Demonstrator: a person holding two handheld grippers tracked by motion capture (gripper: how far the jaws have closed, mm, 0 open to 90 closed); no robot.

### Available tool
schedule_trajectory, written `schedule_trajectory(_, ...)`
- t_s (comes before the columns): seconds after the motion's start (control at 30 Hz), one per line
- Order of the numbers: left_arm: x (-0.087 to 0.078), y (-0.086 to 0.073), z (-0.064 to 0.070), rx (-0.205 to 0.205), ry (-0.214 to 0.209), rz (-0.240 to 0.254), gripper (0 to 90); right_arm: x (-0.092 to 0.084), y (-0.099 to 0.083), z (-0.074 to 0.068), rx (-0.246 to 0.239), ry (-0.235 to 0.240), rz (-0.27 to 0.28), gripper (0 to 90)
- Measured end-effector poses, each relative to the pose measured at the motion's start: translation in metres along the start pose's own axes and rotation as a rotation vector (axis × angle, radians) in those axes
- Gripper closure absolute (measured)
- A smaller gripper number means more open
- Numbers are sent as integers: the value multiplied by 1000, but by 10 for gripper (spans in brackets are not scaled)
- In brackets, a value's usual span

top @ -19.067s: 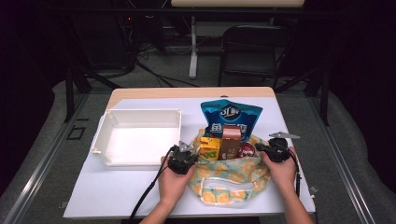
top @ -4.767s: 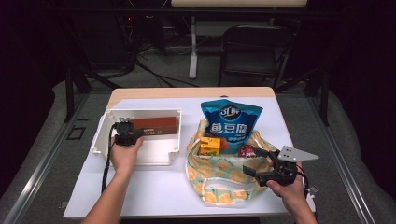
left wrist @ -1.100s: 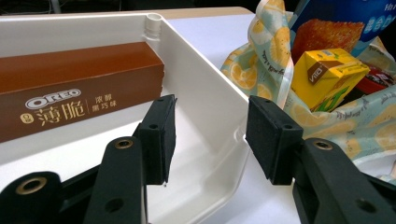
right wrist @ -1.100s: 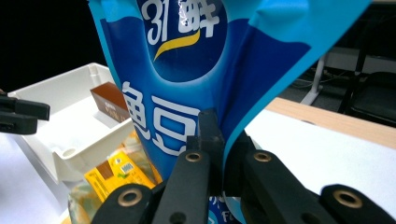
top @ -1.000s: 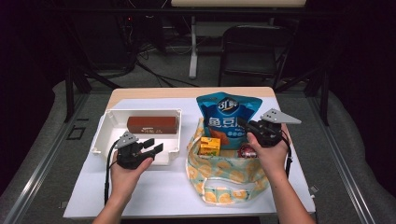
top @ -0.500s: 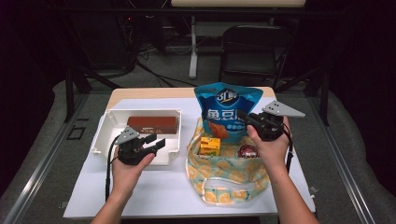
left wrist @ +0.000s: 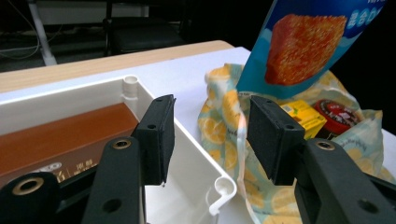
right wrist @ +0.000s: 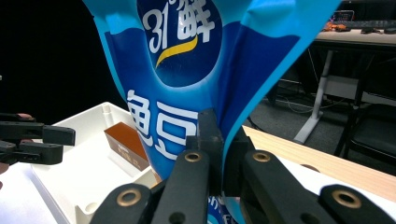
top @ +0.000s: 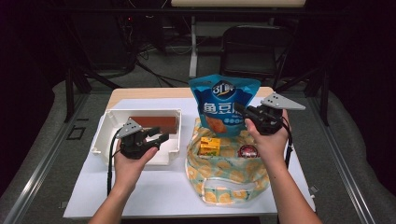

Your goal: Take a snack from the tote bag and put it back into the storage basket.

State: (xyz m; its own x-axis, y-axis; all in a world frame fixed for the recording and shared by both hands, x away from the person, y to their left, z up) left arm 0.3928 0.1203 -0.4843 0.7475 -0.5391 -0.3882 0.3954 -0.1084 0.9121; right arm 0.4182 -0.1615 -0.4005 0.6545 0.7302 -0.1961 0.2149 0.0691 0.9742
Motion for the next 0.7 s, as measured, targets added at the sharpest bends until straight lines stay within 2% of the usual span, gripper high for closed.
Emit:
schedule_trajectory(0.4, -2, 15, 2, 7, -9, 24, 508, 16, 10, -15, 2, 31, 13, 900)
schedule_trajectory(0.47, -1, 19, 3, -9, -30, 34, 508, 20, 10, -18, 5, 39, 13, 900)
schedule_trajectory(0.7, 1, 37, 13, 2, -55, 73, 504, 31, 9, -27, 18, 59, 19, 900)
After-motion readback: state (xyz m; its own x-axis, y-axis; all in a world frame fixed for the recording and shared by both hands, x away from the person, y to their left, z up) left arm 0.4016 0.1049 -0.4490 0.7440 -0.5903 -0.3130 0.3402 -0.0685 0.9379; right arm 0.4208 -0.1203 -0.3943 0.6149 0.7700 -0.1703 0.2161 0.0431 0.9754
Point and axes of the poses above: each handheld gripper's, and its own axes: x roughly forward along the jaws, y roughly out of its top, z roughly to its right, the point moved 8 cm from there along x, roughly forward along the jaws, and after that the axes turned 9 degrees about y, right-handed, at the moved point
